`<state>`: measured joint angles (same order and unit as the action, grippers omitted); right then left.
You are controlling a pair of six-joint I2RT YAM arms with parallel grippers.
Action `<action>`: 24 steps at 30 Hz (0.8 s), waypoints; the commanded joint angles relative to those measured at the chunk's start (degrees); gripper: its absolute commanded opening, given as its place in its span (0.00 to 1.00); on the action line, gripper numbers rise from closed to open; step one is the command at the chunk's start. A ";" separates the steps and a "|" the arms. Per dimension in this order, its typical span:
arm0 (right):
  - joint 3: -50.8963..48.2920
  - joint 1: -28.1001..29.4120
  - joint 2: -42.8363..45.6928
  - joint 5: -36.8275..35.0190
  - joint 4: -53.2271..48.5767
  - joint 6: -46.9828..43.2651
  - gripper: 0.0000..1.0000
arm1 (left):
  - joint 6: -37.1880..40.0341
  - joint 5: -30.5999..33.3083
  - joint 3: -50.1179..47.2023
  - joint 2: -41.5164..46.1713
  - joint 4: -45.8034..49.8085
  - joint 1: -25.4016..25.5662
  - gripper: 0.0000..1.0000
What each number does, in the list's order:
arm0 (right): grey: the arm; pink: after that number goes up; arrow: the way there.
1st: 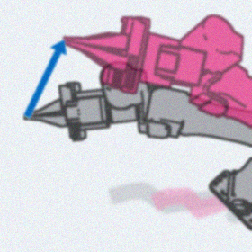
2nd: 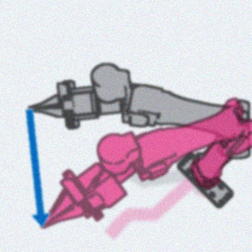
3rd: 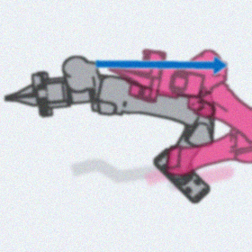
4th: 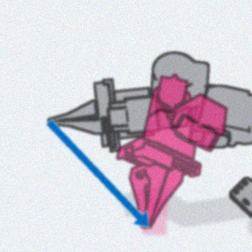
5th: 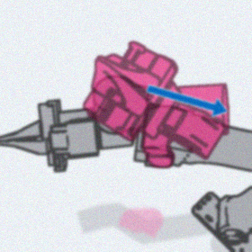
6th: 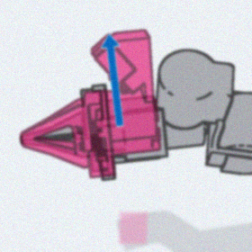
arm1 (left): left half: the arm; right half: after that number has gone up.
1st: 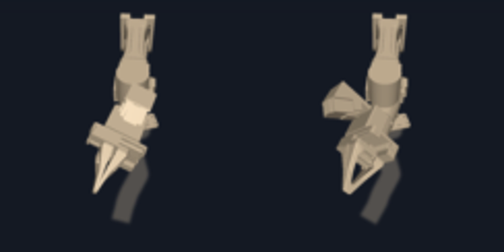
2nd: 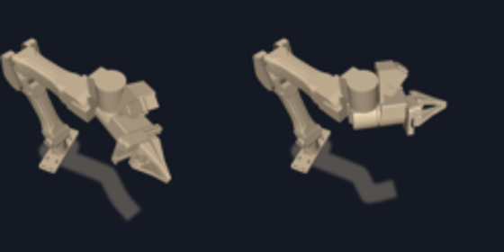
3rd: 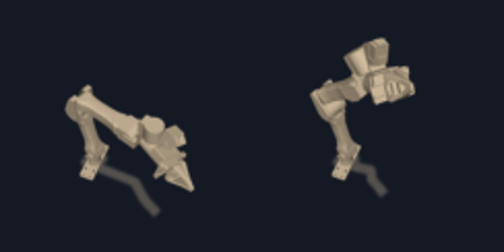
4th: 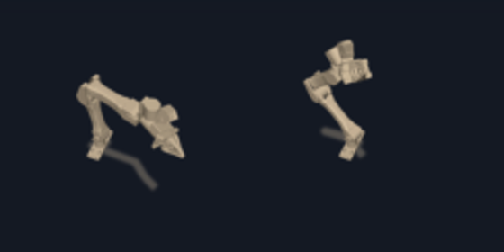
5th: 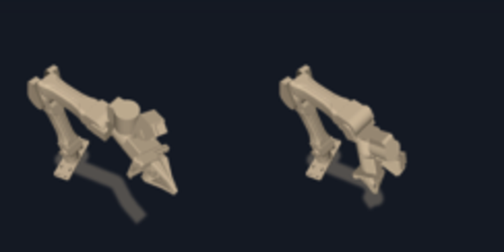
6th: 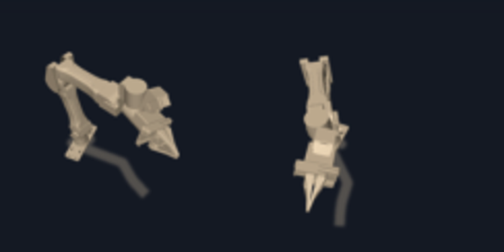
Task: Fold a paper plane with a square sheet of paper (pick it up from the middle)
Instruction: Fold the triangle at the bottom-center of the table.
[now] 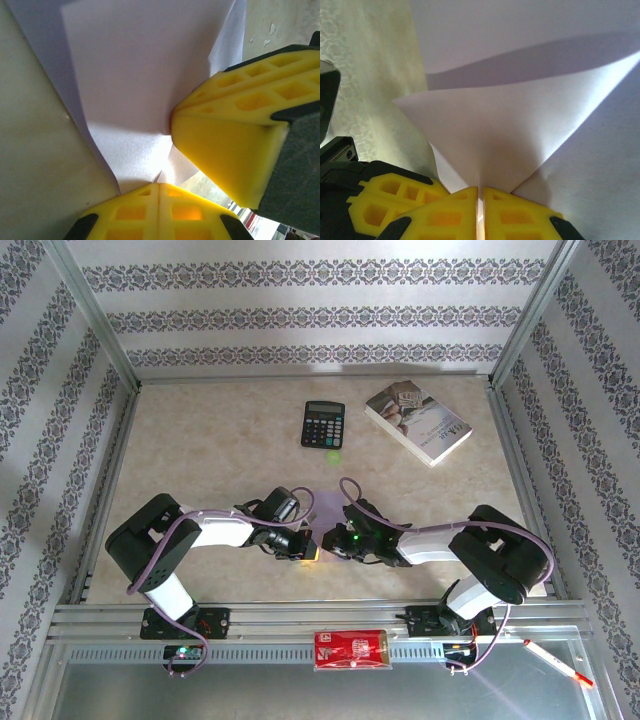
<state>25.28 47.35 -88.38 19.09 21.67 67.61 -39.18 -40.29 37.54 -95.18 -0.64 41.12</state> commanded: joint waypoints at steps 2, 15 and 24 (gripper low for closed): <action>1.02 -1.38 -1.72 -1.94 -1.57 0.61 0.10 | 2.72 4.59 -1.72 -3.10 11.26 -0.66 0.00; -0.69 -9.45 -1.11 -2.02 -4.94 -1.91 0.09 | 6.71 5.82 -0.74 -4.40 15.72 -1.31 0.00; -1.52 -16.52 -1.62 -1.78 -8.91 -6.59 0.08 | 7.28 6.52 -0.33 -3.96 16.89 -1.40 0.00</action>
<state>25.34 33.78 -88.73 23.38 19.84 64.82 -33.82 -40.69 39.86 -96.16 3.62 40.69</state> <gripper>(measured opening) 0.081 0.044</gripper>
